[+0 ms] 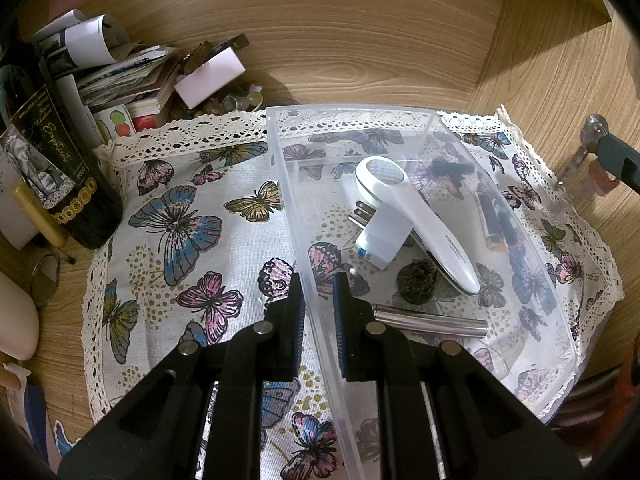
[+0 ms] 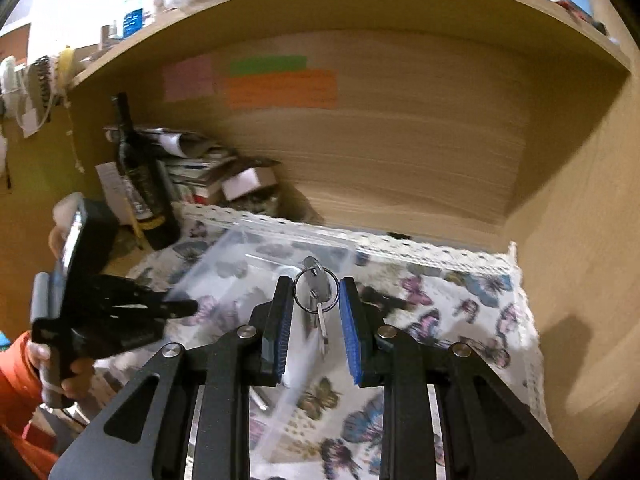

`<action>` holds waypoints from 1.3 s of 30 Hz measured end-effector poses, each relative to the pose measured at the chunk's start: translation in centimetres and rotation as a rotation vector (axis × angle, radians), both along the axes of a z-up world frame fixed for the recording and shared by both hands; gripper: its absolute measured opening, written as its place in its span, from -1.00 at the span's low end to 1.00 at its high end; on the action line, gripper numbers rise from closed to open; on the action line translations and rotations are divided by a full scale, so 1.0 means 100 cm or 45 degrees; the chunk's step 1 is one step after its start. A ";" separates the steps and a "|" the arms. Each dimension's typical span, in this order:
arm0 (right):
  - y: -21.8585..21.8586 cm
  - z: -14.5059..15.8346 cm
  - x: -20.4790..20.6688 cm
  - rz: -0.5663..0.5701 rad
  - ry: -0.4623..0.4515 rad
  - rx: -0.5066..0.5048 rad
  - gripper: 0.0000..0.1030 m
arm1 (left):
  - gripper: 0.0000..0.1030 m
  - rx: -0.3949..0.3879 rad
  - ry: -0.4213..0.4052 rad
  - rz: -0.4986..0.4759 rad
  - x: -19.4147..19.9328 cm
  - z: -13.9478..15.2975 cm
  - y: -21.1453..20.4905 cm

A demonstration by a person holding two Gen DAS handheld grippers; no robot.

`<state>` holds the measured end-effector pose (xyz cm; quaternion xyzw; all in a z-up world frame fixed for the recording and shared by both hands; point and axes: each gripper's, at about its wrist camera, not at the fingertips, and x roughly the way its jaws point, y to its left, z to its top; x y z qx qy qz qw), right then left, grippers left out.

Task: Organize rigid objects
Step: 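Lower the keys into the clear box and open the right tool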

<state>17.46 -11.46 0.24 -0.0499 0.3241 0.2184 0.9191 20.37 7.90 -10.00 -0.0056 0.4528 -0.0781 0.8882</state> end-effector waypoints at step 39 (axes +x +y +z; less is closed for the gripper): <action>0.053 -0.077 0.010 0.197 0.343 -0.240 -0.56 | -0.74 -0.001 -0.006 -0.002 0.000 -0.001 -0.005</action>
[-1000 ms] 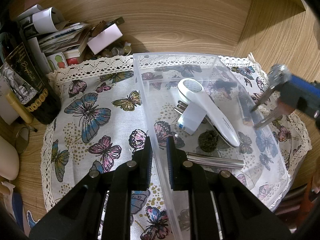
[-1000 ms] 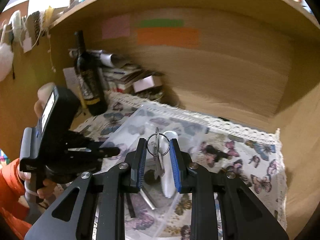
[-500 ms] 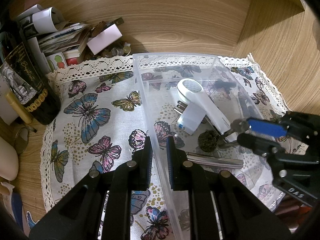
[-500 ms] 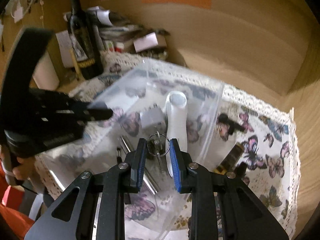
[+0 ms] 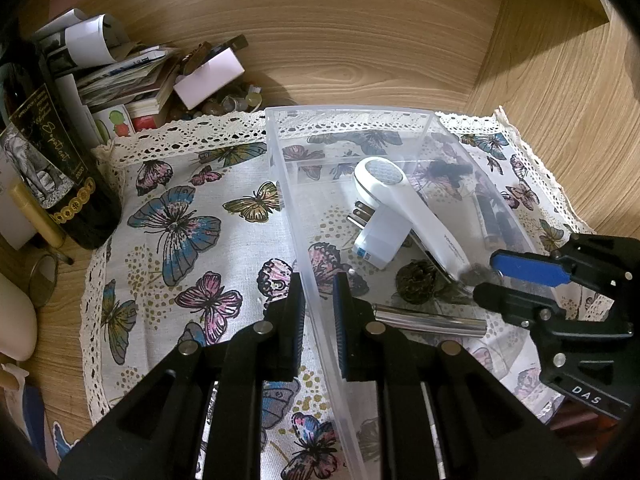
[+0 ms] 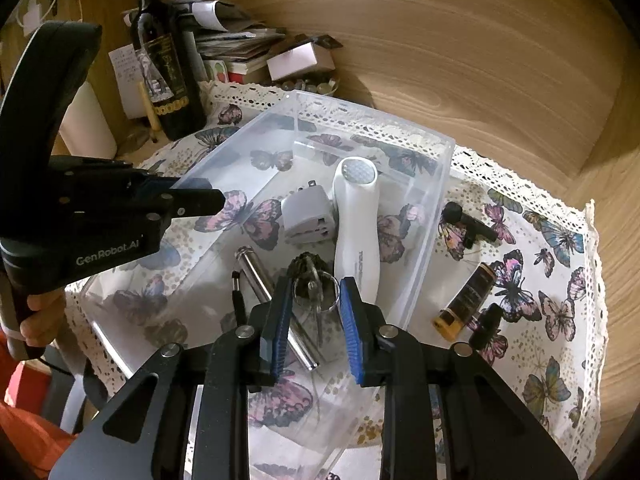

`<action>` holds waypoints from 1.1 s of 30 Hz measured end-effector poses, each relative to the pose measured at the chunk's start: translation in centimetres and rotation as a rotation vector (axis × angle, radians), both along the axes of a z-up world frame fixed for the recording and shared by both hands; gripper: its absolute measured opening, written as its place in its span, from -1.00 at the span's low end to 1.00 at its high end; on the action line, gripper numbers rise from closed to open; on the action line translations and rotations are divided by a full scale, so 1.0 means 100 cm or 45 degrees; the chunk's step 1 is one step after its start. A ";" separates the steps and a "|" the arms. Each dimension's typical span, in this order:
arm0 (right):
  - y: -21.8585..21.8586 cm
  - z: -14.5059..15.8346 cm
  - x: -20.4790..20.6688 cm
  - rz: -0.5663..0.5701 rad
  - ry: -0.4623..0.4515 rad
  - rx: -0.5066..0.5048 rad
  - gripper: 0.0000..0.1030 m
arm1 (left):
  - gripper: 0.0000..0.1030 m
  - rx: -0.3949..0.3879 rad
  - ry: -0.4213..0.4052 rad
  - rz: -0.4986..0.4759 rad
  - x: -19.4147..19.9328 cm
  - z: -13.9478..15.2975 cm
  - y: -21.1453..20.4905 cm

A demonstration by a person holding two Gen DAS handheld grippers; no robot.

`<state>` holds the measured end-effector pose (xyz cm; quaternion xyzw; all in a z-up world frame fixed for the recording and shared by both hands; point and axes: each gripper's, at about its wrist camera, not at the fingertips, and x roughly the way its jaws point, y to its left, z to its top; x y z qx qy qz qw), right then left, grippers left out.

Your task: Organize rigid objects

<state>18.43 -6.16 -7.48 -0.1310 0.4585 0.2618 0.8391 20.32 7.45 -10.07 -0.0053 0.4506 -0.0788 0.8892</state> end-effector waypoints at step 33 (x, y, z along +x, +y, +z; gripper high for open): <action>-0.094 0.017 0.056 -0.441 -0.131 0.037 0.12 | -0.74 -0.005 -0.001 0.000 -0.001 0.000 0.000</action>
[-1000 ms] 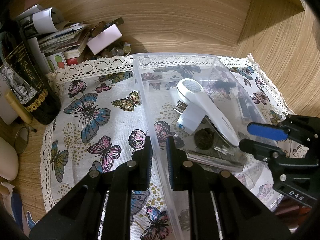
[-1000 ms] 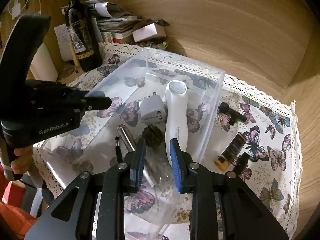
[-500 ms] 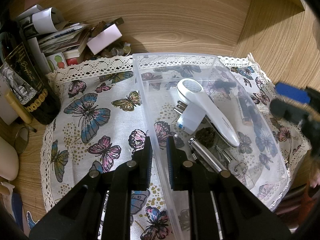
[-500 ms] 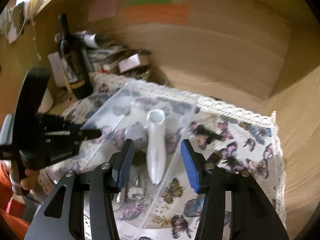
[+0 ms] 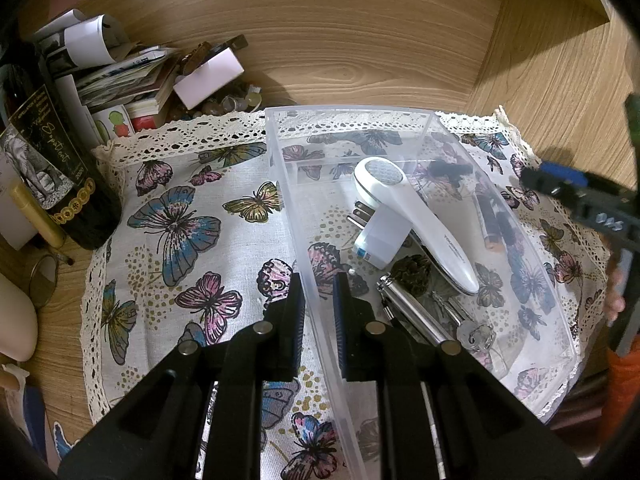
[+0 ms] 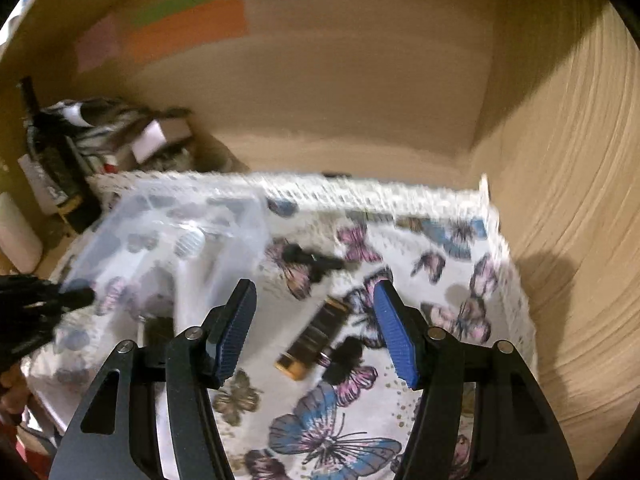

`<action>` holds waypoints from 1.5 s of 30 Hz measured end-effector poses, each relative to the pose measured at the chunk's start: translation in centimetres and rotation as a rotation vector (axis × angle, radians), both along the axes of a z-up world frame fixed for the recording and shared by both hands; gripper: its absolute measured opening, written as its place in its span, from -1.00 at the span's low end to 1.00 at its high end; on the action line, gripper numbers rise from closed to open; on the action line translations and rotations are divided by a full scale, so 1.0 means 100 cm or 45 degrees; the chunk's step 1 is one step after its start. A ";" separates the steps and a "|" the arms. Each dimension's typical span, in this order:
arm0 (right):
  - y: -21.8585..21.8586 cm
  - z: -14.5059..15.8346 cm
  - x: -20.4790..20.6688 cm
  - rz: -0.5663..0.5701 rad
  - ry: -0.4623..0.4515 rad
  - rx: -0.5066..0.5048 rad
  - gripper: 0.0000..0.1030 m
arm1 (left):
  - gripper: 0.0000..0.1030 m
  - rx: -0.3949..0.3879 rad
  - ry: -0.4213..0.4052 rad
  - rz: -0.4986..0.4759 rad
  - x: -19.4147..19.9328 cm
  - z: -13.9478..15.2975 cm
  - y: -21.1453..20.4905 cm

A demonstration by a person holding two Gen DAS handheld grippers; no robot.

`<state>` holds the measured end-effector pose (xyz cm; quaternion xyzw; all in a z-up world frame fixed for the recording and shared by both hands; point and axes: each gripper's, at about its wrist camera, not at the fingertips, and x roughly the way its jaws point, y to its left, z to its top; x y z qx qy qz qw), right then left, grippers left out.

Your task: Organize rigid objects

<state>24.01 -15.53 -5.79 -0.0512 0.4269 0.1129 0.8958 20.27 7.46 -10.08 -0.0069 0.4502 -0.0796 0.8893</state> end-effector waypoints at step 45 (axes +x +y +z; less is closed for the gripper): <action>-0.008 -0.019 -0.017 0.019 0.024 -0.046 -0.66 | -0.74 0.003 -0.002 -0.001 0.000 0.000 0.001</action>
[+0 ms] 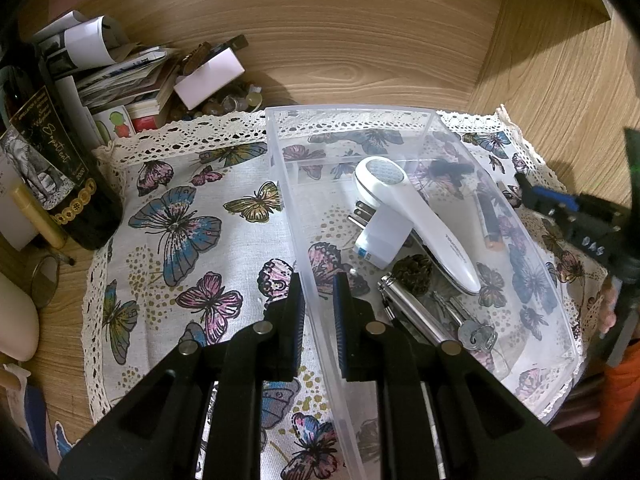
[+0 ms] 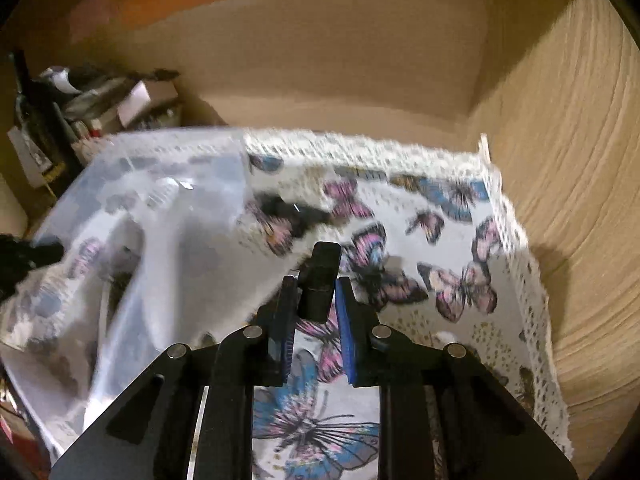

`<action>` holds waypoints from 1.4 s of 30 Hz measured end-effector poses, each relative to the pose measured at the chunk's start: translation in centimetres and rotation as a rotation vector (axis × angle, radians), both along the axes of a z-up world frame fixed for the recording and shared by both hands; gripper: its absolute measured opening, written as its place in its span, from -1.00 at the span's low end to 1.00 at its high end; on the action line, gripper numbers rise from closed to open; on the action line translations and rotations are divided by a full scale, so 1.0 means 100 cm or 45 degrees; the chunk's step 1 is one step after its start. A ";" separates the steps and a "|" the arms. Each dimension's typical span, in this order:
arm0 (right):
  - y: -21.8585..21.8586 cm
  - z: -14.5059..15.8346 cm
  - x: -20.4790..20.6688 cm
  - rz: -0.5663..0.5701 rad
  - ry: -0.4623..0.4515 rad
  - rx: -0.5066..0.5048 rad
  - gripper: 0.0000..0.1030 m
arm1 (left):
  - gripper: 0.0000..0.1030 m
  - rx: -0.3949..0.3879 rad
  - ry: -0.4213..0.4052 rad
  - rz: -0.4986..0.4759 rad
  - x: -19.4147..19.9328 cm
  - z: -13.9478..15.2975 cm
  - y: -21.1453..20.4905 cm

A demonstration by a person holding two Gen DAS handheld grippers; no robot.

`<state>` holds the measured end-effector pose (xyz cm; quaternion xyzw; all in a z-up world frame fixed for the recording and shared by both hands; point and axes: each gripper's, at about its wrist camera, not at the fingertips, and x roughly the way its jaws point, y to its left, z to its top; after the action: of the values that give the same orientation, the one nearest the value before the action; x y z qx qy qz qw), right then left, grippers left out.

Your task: Organize rigid objects

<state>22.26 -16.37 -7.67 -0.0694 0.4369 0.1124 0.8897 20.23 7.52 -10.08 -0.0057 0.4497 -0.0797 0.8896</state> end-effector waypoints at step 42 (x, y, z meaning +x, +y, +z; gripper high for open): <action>0.121 -0.006 -0.036 0.525 0.151 -0.035 -0.60 | -0.74 -0.002 -0.001 0.001 0.000 0.000 0.000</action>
<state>18.65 -4.27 -8.23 -0.1625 0.4667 0.2899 0.8196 20.19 7.56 -10.09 -0.0065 0.4494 -0.0797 0.8897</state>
